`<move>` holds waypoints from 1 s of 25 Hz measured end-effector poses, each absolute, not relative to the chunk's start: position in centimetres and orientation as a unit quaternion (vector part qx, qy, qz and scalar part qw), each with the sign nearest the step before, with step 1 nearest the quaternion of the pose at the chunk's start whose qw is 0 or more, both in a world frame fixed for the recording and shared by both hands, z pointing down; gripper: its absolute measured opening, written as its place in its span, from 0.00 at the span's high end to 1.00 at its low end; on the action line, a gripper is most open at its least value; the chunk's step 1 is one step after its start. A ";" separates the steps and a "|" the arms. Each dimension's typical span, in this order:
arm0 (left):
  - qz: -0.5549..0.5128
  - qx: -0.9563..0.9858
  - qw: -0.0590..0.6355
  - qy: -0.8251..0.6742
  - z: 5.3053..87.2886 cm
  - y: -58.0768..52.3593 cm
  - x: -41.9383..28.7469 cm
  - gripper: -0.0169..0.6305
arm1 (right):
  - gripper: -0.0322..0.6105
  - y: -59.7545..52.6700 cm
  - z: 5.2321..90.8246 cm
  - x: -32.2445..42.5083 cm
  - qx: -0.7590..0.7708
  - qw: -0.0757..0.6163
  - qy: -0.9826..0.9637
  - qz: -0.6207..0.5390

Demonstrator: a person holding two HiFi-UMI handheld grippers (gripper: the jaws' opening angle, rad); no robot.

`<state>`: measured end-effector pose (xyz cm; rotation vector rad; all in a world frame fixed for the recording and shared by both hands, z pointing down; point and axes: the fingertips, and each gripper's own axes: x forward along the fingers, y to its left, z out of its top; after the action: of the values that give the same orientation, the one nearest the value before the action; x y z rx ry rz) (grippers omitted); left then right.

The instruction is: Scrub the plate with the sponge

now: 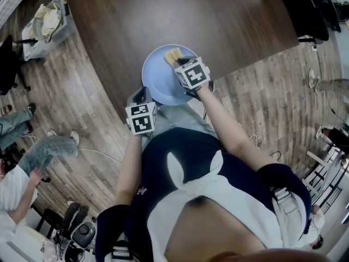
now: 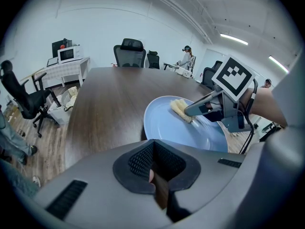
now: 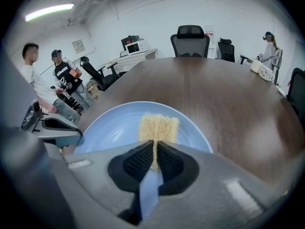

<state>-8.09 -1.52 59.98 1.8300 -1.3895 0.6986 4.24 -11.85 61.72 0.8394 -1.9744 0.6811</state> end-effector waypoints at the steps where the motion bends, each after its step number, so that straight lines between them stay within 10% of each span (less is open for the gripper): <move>1: 0.271 0.711 0.362 -0.539 60.0 -1.5 -8.1 0.97 | 0.92 -11.8 61.7 4.0 0.335 0.431 -0.793 0.271; 25: 0.270 0.711 0.362 -0.539 60.1 -1.2 -8.3 0.97 | 0.92 -8.8 61.7 -1.2 0.272 0.424 -0.823 0.262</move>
<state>-8.27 -1.24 60.06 1.8302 -1.3895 0.6967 -1.19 -8.84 61.69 0.6808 -2.0582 0.6561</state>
